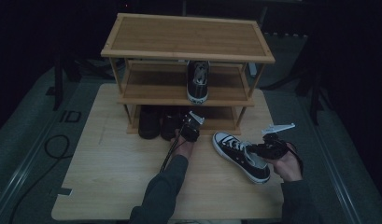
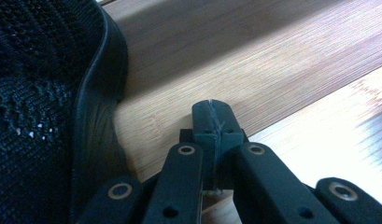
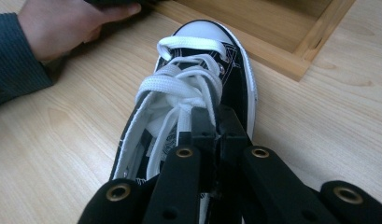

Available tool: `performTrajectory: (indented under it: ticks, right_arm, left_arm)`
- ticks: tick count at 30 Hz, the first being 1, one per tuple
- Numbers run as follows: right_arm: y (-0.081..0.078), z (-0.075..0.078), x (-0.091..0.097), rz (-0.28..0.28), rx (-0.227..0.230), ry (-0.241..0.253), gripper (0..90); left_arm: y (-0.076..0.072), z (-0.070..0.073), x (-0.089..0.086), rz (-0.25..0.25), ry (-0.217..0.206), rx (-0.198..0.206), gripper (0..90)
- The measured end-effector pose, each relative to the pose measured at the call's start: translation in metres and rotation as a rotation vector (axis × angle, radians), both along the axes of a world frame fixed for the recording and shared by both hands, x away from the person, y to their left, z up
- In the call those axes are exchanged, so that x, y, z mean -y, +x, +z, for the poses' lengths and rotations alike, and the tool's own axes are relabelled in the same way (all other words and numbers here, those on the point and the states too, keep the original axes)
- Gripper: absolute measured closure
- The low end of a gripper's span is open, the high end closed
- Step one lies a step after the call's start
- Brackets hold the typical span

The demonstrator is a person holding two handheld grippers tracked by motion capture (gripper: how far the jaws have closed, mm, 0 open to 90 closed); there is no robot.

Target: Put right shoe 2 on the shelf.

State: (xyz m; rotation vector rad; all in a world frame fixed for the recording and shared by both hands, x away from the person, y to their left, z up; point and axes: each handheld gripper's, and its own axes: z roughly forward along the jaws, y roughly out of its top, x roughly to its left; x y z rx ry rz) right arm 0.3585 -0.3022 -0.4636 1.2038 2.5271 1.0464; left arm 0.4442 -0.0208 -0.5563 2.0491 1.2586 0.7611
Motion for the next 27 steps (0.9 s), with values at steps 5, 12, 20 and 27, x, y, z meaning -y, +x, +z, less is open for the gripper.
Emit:
performTrajectory:
  ticks: [5, 12, 20, 27]
  right_arm:
    - [0.001, 0.009, 0.0, 0.019, 0.011, 0.012, 88.7]
    - [0.002, 0.02, 0.001, 0.036, 0.016, 0.028, 88.7]
    - [0.003, 0.03, 0.002, 0.054, 0.022, 0.033, 88.7]
    - [0.004, 0.041, 0.0, 0.066, 0.033, 0.03, 88.7]
  left_arm:
    - [0.0, 0.0, 0.0, 0.001, -0.001, 0.0, 90.0]
    - [0.0, 0.0, 0.0, 0.001, -0.001, 0.0, 90.0]
    - [0.0, 0.0, 0.0, 0.001, 0.0, 0.0, 90.0]
    - [0.0, 0.0, 0.0, 0.001, -0.001, 0.0, 90.0]
